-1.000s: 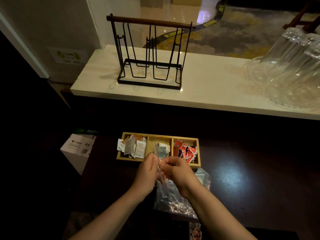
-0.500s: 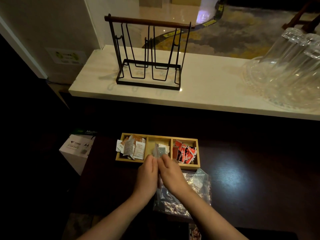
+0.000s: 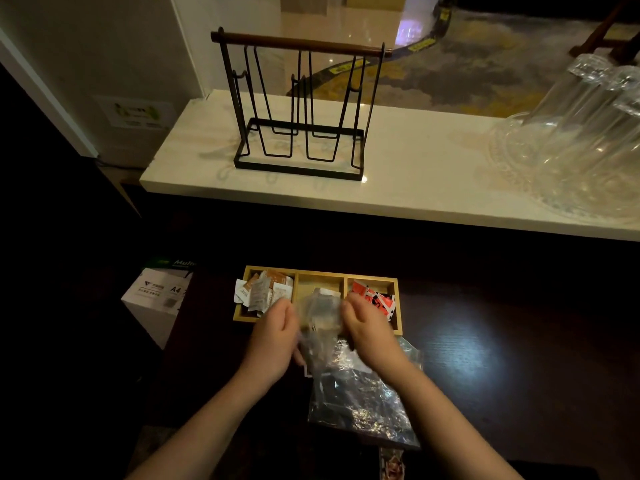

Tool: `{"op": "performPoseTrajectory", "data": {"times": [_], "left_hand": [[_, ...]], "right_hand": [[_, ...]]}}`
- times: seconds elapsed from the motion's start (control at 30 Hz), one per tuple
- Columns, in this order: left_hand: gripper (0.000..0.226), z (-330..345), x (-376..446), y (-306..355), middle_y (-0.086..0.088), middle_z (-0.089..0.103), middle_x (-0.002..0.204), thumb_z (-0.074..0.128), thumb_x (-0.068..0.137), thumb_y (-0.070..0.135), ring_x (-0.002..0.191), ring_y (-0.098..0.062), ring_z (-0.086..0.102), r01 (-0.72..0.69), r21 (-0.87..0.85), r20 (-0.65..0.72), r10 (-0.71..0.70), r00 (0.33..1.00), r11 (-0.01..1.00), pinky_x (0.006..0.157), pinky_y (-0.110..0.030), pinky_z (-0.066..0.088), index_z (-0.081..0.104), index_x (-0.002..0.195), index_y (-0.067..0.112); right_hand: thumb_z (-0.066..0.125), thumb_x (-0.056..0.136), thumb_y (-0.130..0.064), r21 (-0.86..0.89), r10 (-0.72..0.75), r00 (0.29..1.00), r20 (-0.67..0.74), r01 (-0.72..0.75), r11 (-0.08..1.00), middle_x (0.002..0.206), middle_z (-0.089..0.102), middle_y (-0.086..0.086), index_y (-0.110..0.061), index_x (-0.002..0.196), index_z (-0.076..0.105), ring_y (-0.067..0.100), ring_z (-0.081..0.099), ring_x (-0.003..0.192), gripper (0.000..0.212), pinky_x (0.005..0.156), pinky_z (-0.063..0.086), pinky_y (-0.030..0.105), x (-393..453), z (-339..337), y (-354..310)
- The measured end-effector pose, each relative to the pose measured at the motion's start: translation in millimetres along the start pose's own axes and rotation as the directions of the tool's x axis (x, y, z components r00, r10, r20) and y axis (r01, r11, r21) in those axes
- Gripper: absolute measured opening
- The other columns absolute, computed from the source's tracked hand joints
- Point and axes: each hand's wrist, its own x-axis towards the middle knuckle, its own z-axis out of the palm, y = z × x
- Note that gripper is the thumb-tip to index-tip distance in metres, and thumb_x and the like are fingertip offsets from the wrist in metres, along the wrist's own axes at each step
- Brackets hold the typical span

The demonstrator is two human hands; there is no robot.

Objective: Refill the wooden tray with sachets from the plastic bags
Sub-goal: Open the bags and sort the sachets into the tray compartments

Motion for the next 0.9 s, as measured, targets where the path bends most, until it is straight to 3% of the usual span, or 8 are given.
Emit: {"op": "performPoseTrajectory", "data": {"times": [0.13, 0.23, 0.4, 0.53, 0.67, 0.77, 0.83, 0.9], "left_hand": [[0.029, -27.5, -0.5, 10.4, 0.005, 0.045, 0.059, 0.034, 0.099, 0.027, 0.049, -0.012, 0.042, -0.125, 0.56, 0.031, 0.13, 0.991, 0.819, 0.045, -0.026, 0.027, 0.039, 0.071, 0.022], [0.026, -26.8, -3.9, 22.1, 0.006, 0.048, 0.061, 0.034, 0.098, 0.029, 0.051, -0.01, 0.043, -0.16, 0.676, 0.043, 0.178, 0.983, 0.719, 0.044, -0.027, 0.024, 0.041, 0.074, 0.022], [0.025, -28.5, -1.5, 29.9, 0.009, 0.05, 0.084, 0.045, 0.094, 0.027, 0.064, -0.007, 0.05, -0.218, 0.592, 0.042, 0.24, 0.97, 0.776, 0.05, -0.019, 0.03, 0.052, 0.072, 0.019], [0.024, -23.1, 4.4, 34.3, 0.007, 0.044, 0.097, 0.052, 0.091, 0.026, 0.075, -0.009, 0.052, -0.258, 0.468, 0.065, 0.258, 0.964, 0.845, 0.064, -0.032, 0.049, 0.059, 0.072, 0.012], [0.022, -19.1, 10.0, 38.3, 0.004, 0.046, 0.095, 0.055, 0.089, 0.027, 0.074, -0.007, 0.048, -0.234, 0.418, 0.03, 0.244, 0.969, 0.878, 0.065, -0.029, 0.043, 0.063, 0.075, 0.012], [0.022, -20.2, 12.0, 39.9, 0.001, 0.047, 0.093, 0.055, 0.089, 0.024, 0.076, -0.01, 0.049, -0.252, 0.365, 0.017, 0.264, 0.964, 0.896, 0.066, -0.027, 0.042, 0.062, 0.072, 0.013], [0.025, -24.1, 12.0, 41.3, 0.002, 0.046, 0.086, 0.057, 0.089, 0.022, 0.072, -0.007, 0.047, -0.306, 0.325, 0.048, 0.307, 0.95, 0.895, 0.062, -0.021, 0.035, 0.059, 0.066, 0.013], [0.025, -28.5, 12.7, 40.4, 0.003, 0.048, 0.083, 0.059, 0.088, 0.024, 0.074, -0.009, 0.05, -0.346, 0.291, 0.119, 0.325, 0.938, 0.892, 0.063, -0.02, 0.037, 0.062, 0.066, 0.012]], "right_hand": [[0.046, 0.094, -0.016, -0.396, -0.139, 0.988, -0.073, 0.099, 0.913, 0.055, 0.043, -0.004, -0.019, 0.066, 0.04, 0.013, 0.037, 0.05, 0.029, 0.049, 0.031, 0.028, -1.6, -31.3, -2.0], [0.05, 0.09, -0.019, -0.559, -0.164, 0.982, -0.089, 0.087, 0.825, 0.061, 0.045, -0.001, -0.017, 0.075, 0.041, 0.022, 0.042, 0.059, 0.018, 0.057, 0.038, 0.036, -4.8, -35.8, -5.5], [0.054, 0.089, -0.026, -0.595, -0.218, 0.968, -0.126, 0.103, 0.797, 0.064, 0.042, -0.006, -0.022, 0.082, 0.035, 0.026, 0.046, 0.065, 0.02, 0.056, 0.033, 0.032, -7.0, -45.3, -7.0], [0.055, 0.087, -0.04, -0.517, -0.375, 0.921, -0.108, 0.271, 0.812, 0.088, 0.052, -0.008, -0.024, 0.094, 0.046, 0.014, 0.051, 0.084, 0.02, 0.069, 0.043, 0.03, -10.4, -46.4, -20.4], [0.055, 0.074, -0.065, -0.494, -0.481, 0.869, 0.117, 0.471, 0.731, 0.103, 0.052, -0.014, -0.026, 0.129, 0.045, 0.002, 0.043, 0.095, 0.067, 0.085, 0.035, 0.022, -19.4, -35.6, -40.6], [0.066, 0.071, -0.059, -0.547, -0.458, 0.868, 0.194, 0.483, 0.684, 0.106, 0.064, -0.008, -0.027, 0.143, 0.026, 0.01, 0.053, 0.1, 0.089, 0.087, 0.034, 0.026, -18.4, -18.3, -40.5], [0.07, 0.076, -0.044, -0.576, -0.464, 0.87, 0.165, 0.467, 0.671, 0.098, 0.069, -0.005, -0.025, 0.142, 0.029, 0.017, 0.06, 0.098, 0.079, 0.084, 0.038, 0.028, -11.5, -12.4, -35.8], [0.069, 0.081, -0.031, -0.579, -0.491, 0.862, 0.128, 0.467, 0.668, 0.094, 0.072, -0.002, -0.024, 0.125, 0.049, 0.021, 0.065, 0.094, 0.048, 0.073, 0.042, 0.027, -1.5, -13.7, -31.7]]}}
